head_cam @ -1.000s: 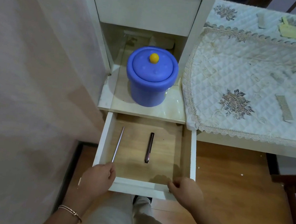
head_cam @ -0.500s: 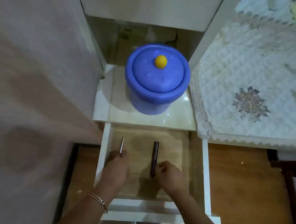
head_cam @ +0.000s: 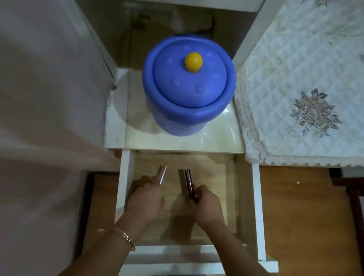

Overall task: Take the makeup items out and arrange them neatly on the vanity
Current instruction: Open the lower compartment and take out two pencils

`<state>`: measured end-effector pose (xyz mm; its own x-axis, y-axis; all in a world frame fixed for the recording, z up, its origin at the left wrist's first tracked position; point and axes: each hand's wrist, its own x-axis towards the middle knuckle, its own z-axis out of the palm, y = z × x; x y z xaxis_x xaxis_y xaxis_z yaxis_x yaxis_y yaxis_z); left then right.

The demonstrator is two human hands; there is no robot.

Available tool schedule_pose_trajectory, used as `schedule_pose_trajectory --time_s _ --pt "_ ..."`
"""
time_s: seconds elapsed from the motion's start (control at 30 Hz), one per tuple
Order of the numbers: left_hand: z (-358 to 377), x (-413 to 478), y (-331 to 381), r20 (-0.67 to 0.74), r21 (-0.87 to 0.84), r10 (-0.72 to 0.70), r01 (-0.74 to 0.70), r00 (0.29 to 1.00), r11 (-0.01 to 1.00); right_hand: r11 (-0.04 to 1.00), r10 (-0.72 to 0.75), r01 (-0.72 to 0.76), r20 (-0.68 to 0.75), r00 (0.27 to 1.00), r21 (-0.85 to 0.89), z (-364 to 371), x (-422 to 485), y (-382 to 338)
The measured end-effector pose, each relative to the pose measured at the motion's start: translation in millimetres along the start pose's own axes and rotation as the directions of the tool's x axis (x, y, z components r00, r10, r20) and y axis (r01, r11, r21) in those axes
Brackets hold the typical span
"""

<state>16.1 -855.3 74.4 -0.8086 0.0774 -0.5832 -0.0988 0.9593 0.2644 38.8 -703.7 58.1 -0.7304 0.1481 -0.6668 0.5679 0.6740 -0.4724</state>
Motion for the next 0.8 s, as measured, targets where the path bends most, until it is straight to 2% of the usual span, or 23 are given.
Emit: schedule_pose_trajectory --time_s 0.07,0.17,0.37,0.53,0.7,0.8 --pt "-9.8 -11.1 10.6 -0.026 -0.064 0.09 -0.092 0.996 0.994 0.997 -0.046 0.049 -0.043 0.998 0.062 -15.0 -11.7 2.7" --pt "-30.2 -23.4 37.5 -0.072 -0.198 0.178 -0.189 0.981 0.962 0.969 -0.101 0.139 -0.188 0.977 0.202 -44.7 -31.6 6.5" --pt "-64.3 -8.0 126.8 -0.253 -0.471 0.275 -0.367 0.927 0.802 0.909 -0.04 0.225 -0.466 0.884 0.35 -130.5 -39.4 20.6" --pt "-75.1 36.2 212.5 -0.255 -0.577 0.234 -0.342 0.938 0.742 0.9 -0.043 0.281 -0.574 0.818 0.333 -213.1 -1.4 40.2" --pt "-82.2 78.8 272.6 -0.267 -0.592 0.134 -0.272 0.954 0.758 0.936 -0.049 0.235 -0.561 0.826 0.264 -285.5 46.5 56.5" --pt "-88.4 102.2 300.4 -0.297 -0.541 0.138 -0.285 0.945 0.791 0.952 -0.087 0.232 -0.553 0.829 0.198 -316.6 74.8 58.1"
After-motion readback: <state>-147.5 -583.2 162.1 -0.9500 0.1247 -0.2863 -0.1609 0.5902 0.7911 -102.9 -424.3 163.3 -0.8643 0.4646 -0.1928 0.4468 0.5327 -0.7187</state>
